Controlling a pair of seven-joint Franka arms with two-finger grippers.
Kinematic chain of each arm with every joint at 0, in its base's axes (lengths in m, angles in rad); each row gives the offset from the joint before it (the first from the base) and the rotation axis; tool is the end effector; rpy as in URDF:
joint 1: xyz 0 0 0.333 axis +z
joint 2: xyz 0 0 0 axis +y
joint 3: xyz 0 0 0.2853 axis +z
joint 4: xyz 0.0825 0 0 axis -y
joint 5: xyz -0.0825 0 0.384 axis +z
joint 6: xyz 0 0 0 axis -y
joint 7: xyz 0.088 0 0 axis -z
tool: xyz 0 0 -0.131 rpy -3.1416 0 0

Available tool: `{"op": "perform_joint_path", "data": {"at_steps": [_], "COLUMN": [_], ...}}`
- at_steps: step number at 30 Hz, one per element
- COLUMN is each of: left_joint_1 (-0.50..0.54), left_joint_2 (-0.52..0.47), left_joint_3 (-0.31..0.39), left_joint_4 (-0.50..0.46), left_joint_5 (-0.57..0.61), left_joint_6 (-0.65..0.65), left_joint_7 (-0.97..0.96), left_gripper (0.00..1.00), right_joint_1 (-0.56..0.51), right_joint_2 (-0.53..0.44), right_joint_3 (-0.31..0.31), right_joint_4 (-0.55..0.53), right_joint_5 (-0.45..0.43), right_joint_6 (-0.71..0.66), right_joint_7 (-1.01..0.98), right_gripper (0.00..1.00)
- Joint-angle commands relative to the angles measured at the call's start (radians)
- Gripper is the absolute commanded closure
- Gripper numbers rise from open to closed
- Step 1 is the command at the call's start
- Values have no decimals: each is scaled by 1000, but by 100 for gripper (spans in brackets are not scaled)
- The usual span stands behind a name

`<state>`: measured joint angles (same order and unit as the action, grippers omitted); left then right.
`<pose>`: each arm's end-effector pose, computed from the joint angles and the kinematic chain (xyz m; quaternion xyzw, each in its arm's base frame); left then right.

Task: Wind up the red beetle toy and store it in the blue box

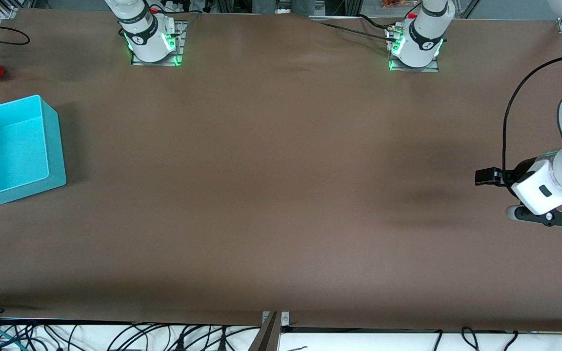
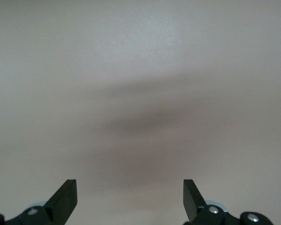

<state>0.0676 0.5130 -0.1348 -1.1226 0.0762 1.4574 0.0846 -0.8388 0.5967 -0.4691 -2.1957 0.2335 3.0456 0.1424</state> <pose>0.6635 -0.0144 0.4560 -0.9938 0.0689 0.0870 0.0037 0.1175 -0.5581 0.1252 0.6953 -0.6929 0.0896 0.1685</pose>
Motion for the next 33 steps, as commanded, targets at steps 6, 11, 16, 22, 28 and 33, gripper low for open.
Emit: {"op": "perform_joint_path", "data": {"at_steps": [6, 11, 16, 22, 28, 33], "left_joint_1": [-8, -3, -6, -5, -2, -6], "left_joint_2": [-10, -10, -10, -10, -10, -10], "left_joint_3": [-2, -26, -28, -49, -52, -58], "left_joint_4": [30, 30, 32, 32, 32, 32], "left_joint_5": [-23, -21, -23, -41, -42, -44], "left_joint_6": [-5, -5, 0, -2, -2, -2], "left_joint_7": [27, 26, 27, 27, 27, 26], "left_gripper": [0, 0, 0, 0, 0, 0], "right_joint_1": [-29, -33, -37, -42, -49, -57], "right_joint_2": [20, 20, 20, 20, 18, 17], "right_joint_3": [23, 24, 36, 43, 55, 78], "right_joint_4": [20, 19, 17, 19, 17, 16], "right_joint_5": [24, 41, 43, 44, 44, 46], "right_joint_6": [21, 33, 39, 41, 67, 98], "right_joint_7": [-14, -10, -12, -7, -6, -6], "right_gripper": [22, 65, 87, 97, 100, 100]}}
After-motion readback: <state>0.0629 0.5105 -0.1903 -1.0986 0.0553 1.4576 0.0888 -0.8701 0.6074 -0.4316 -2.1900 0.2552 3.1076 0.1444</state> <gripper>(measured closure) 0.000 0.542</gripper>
